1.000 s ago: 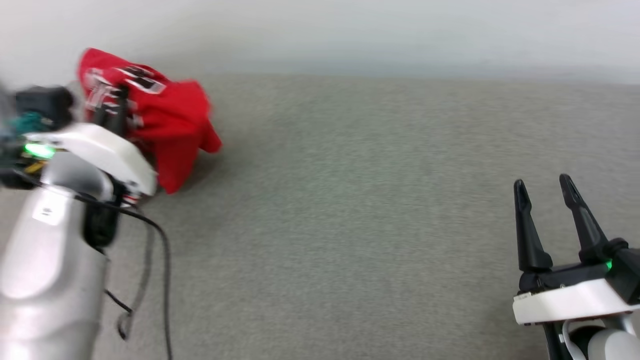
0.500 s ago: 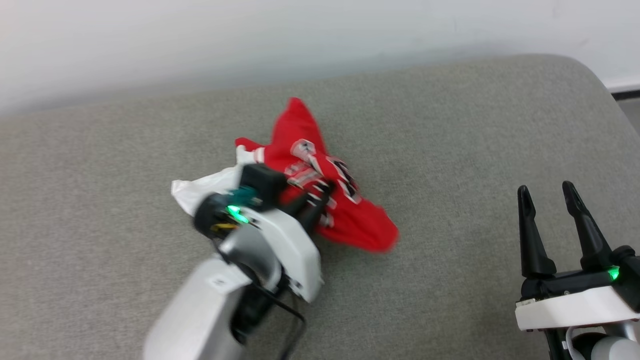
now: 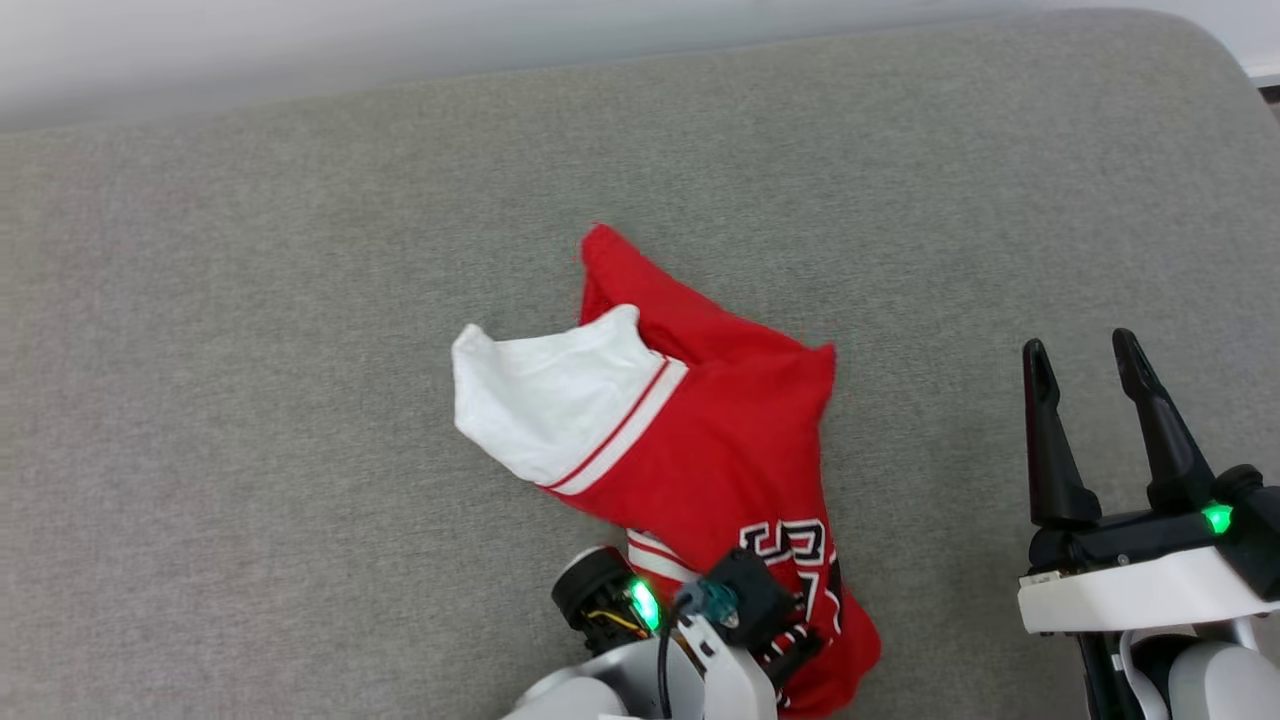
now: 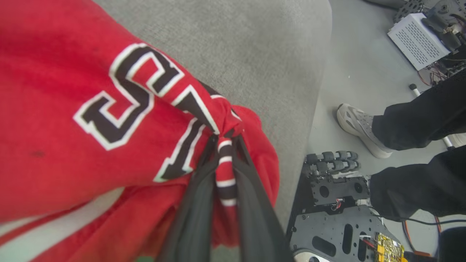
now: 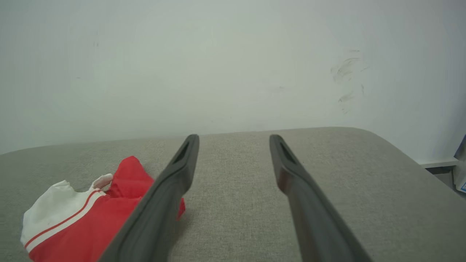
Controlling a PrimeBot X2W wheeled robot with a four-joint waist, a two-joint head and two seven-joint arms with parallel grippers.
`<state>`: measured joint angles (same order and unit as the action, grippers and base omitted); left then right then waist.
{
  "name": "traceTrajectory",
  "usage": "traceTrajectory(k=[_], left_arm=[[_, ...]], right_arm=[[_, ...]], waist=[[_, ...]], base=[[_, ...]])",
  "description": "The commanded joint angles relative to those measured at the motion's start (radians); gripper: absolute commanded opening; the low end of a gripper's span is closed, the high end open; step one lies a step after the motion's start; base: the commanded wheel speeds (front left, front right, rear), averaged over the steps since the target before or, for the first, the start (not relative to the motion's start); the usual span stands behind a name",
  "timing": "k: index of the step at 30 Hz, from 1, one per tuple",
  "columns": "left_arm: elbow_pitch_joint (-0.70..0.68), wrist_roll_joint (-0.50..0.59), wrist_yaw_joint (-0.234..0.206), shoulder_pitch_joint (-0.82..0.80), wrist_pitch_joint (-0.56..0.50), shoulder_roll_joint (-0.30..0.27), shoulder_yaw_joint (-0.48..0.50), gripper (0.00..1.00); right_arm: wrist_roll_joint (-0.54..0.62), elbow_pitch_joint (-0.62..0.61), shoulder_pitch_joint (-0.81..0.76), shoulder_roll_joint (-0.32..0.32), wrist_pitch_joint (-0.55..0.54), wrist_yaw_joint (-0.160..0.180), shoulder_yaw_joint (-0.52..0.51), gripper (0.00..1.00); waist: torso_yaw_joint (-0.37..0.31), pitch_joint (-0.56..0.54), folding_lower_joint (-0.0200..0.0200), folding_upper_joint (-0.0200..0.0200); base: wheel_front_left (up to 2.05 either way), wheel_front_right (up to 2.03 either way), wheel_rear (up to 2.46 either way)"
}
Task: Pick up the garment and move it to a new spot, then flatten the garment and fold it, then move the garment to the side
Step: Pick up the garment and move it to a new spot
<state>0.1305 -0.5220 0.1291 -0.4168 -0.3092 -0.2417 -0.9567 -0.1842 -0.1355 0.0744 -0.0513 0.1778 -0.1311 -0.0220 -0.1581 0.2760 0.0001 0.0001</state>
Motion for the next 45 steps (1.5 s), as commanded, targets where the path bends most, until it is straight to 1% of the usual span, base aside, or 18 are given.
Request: traceTrajectory(k=[1, 2, 4, 8, 12, 14, 16, 18, 21, 25, 30, 33, 37, 39, 42, 45], left_arm=[[0.009, -0.005, 0.002, -0.013, 0.007, 0.001, -0.015, 0.01], [0.02, -0.013, 0.002, -0.013, 0.018, 0.002, -0.037, 0.25], [0.035, -0.016, 0.002, -0.024, 0.053, 0.01, -0.065, 1.0], [0.042, -0.009, 0.002, -0.05, 0.174, 0.032, -0.073, 1.0], [0.04, -0.004, -0.013, -0.05, 0.307, 0.056, -0.028, 1.0], [0.037, -0.004, -0.04, -0.038, 0.369, 0.058, 0.005, 1.0], [0.034, -0.011, -0.079, -0.024, 0.427, 0.061, 0.049, 1.0], [0.038, -0.021, -0.127, -0.008, 0.48, 0.055, 0.1, 1.0], [0.046, -0.04, -0.195, 0.025, 0.528, 0.045, 0.178, 1.0], [0.042, -0.053, -0.26, 0.072, 0.56, 0.016, 0.271, 1.0], [0.03, -0.055, -0.312, 0.133, 0.572, -0.039, 0.378, 1.0], [0.019, -0.056, -0.331, 0.174, 0.575, -0.081, 0.44, 1.0], [-0.018, -0.05, -0.345, 0.237, 0.576, -0.135, 0.519, 1.0], [-0.042, -0.064, -0.347, 0.274, 0.575, -0.148, 0.561, 1.0], [-0.067, -0.059, -0.354, 0.323, 0.574, -0.179, 0.599, 1.0], [-0.086, -0.054, -0.36, 0.366, 0.574, -0.199, 0.608, 1.0]], right_arm=[[0.005, 0.003, 0.013, 0.001, 0.005, 0.001, 0.003, 1.0], [0.008, 0.005, 0.018, 0.001, 0.005, 0.001, 0.005, 1.0], [0.013, 0.007, 0.018, 0.001, 0.004, 0.001, 0.005, 1.0], [0.025, 0.009, 0.002, 0.002, -0.007, 0.001, -0.007, 1.0], [0.031, 0.008, -0.015, 0.001, -0.026, 0.001, -0.008, 1.0], [0.032, 0.008, -0.027, 0.002, -0.036, 0.001, -0.005, 1.0], [0.037, 0.005, -0.04, 0.001, -0.046, 0.001, -0.006, 1.0], [0.037, 0.003, -0.052, 0.002, -0.056, 0.001, -0.004, 1.0], [0.035, 0.001, -0.074, 0.001, -0.071, 0.001, -0.001, 1.0], [0.03, -0.003, -0.103, 0.002, -0.086, 0.001, -0.01, 1.0], [0.016, -0.002, -0.14, 0.001, -0.103, 0.001, -0.023, 1.0], [0.012, -0.003, -0.159, 0.002, -0.115, 0.001, -0.026, 1.0], [0.009, -0.009, -0.178, 0.001, -0.126, 0.001, -0.025, 1.0], [0.004, -0.012, -0.187, 0.001, -0.132, 0.001, -0.026, 1.0], [-0.003, -0.016, -0.198, 0.001, -0.134, 0.001, -0.031, 1.0], [-0.007, -0.019, -0.206, 0.001, -0.138, 0.001, -0.034, 1.0]], waist=[[0.011, 0.003, -0.0001, -0.0001], [0.016, 0.0, -0.0001, -0.0001], [0.029, -0.01, -0.0001, -0.0001], [0.066, -0.047, -0.0001, -0.0001], [0.098, -0.093, -0.0001, -0.0001], [0.111, -0.121, -0.0001, -0.0001], [0.124, -0.145, -0.0001, -0.0001], [0.133, -0.166, -0.0001, -0.0001], [0.145, -0.196, -0.0001, -0.0001], [0.164, -0.228, -0.0001, -0.0001], [0.185, -0.263, -0.0001, -0.0001], [0.195, -0.28, -0.0001, -0.0001], [0.204, -0.293, -0.0001, -0.0001], [0.207, -0.299, -0.0001, -0.0001], [0.211, -0.309, -0.0001, -0.0001], [0.213, -0.315, -0.0001, -0.0001]], base=[[0.0, 0.0, 0.0], [0.0, 0.0, 0.0], [0.0, 0.0, 0.0], [0.0, 0.0, 0.0], [0.0, 0.0, 0.0], [0.0, 0.0, 0.0], [0.0, 0.0, 0.0], [0.0, 0.0, 0.0], [0.0, 0.0, 0.0], [0.0, 0.0, 0.0], [0.0, 0.0, 0.0], [0.0, 0.0, 0.0], [0.0, 0.0, 0.0], [0.0, 0.0, 0.0], [0.0, 0.0, 0.0], [0.0, 0.0, 0.0]])
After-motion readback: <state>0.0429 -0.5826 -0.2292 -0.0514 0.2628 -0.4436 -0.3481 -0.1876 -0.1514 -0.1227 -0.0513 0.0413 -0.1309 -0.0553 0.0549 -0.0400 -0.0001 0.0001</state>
